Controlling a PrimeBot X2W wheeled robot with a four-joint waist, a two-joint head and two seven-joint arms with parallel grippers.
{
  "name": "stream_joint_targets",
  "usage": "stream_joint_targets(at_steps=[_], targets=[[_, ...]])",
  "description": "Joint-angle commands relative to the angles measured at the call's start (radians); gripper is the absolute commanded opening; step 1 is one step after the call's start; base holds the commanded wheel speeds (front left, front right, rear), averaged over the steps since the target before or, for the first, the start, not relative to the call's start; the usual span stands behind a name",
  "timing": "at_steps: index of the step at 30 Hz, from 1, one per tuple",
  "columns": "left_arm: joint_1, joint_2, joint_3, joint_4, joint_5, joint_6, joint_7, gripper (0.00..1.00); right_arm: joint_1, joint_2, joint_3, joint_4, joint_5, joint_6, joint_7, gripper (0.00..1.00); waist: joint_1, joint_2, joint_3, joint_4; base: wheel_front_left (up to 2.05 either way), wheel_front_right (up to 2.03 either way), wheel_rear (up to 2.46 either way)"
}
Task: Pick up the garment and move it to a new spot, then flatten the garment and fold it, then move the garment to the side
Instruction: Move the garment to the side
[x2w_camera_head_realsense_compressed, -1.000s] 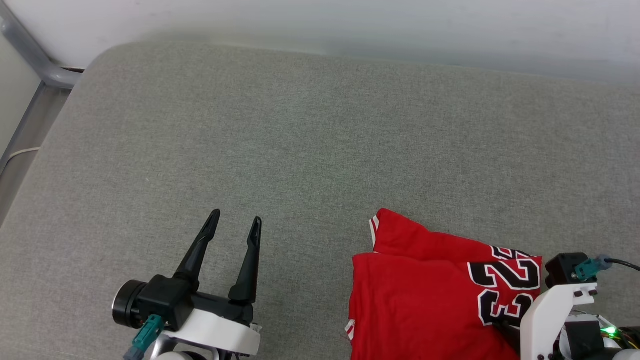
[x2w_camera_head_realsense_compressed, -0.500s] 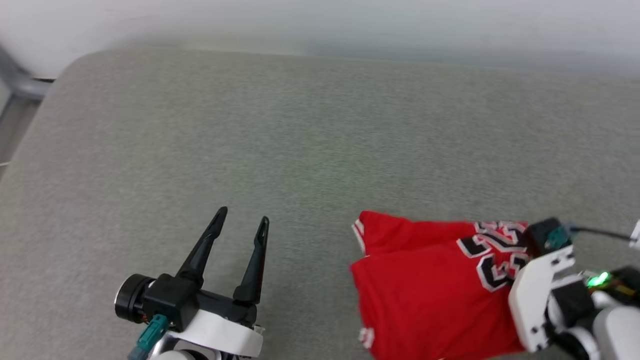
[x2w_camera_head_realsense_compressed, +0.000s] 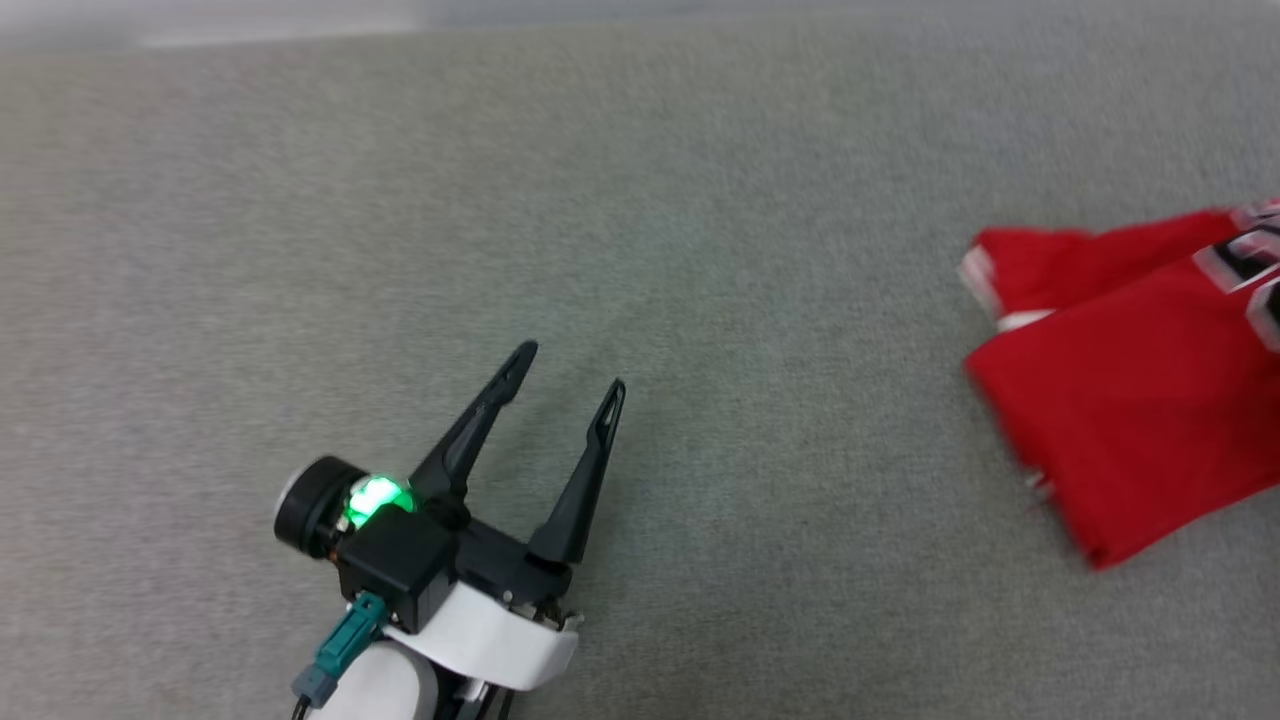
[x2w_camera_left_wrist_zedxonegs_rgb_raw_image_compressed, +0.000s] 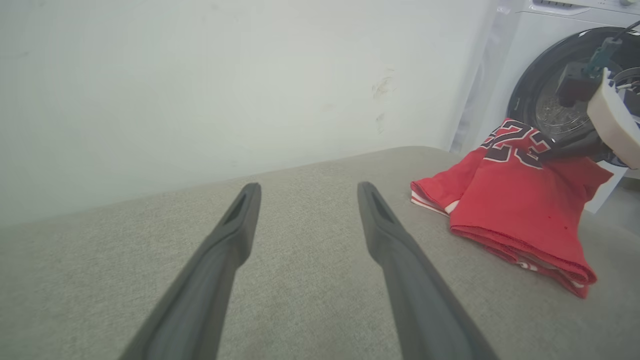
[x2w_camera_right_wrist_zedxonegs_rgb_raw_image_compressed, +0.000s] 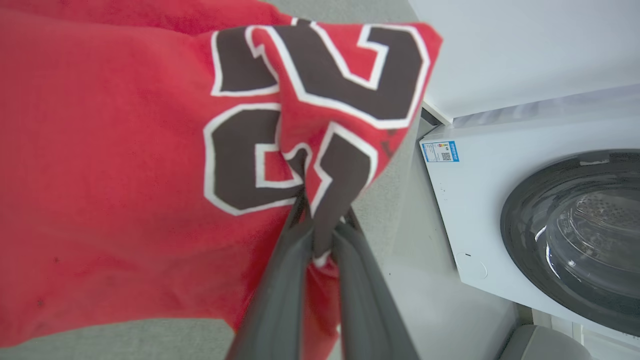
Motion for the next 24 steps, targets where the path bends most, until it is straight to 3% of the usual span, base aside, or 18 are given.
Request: stream_joint_targets(at_steps=[1, 6, 9, 16, 24], targets=[[-0.030, 0.016, -0.012, -0.020, 0.001, 0.001, -0.002, 1.00, -0.041, -0.039, 0.002, 0.047, -0.007, -0.002, -0.043, 0.00, -0.0001, 0.0000, 0.076, -0.055, 0.00, 0.00, 0.00], [-0.093, 0.062, -0.047, -0.080, 0.013, 0.001, -0.002, 1.00, -0.136, -0.114, -0.003, 0.221, -0.010, -0.002, -0.167, 0.00, -0.0001, 0.0000, 0.160, -0.077, 0.00, 0.00, 0.00], [-0.118, 0.081, -0.051, -0.114, 0.020, 0.001, -0.002, 1.00, -0.192, -0.125, -0.034, 0.321, -0.020, -0.002, -0.232, 0.00, -0.0001, 0.0000, 0.208, -0.085, 0.00, 0.00, 0.00], [-0.151, 0.116, -0.053, -0.184, 0.032, 0.001, -0.002, 1.00, -0.308, -0.102, -0.122, 0.494, -0.085, -0.002, -0.350, 0.00, -0.0001, 0.0000, 0.294, -0.082, 0.00, 0.00, 0.00], [-0.162, 0.120, -0.054, -0.213, 0.040, 0.001, -0.002, 1.00, -0.379, -0.064, -0.196, 0.617, -0.150, -0.002, -0.390, 0.00, -0.0001, 0.0000, 0.327, -0.068, 0.00, 0.00, 0.00]])
